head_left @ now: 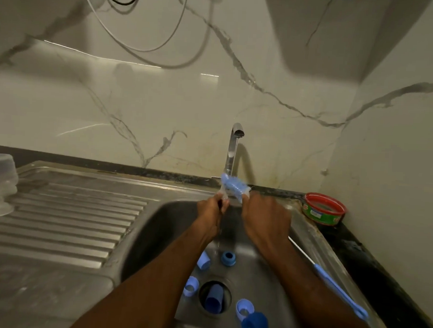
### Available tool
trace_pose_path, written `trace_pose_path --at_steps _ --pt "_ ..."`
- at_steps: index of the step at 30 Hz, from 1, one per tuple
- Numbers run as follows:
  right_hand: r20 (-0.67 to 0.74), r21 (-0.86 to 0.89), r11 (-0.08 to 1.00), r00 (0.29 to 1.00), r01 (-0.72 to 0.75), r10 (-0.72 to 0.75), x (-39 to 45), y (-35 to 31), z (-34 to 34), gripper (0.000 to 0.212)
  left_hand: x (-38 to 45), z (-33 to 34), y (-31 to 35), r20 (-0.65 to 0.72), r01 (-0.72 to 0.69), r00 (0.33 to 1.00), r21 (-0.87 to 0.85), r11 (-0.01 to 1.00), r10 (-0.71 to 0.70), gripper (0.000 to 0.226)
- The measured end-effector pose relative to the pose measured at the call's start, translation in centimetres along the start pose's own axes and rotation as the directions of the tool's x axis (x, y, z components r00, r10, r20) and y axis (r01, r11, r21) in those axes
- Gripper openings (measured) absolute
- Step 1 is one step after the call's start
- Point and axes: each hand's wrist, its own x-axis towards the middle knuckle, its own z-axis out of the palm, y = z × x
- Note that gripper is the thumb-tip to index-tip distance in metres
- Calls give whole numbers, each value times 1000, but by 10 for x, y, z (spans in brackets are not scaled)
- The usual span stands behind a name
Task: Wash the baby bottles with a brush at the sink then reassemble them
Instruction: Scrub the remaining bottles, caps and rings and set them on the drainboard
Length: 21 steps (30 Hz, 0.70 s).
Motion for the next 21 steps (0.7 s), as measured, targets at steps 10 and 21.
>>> trace_pose_path --at_steps 10,21 --pt "213 11 990 968 -142 136 7 -1 -7 31 -15 13 -5 174 25 984 102 994 -42 24" --pt "146 91 994 988 -59 45 -8 -10 -2 34 -16 13 -10 238 -5 970 257 966 -58 31"
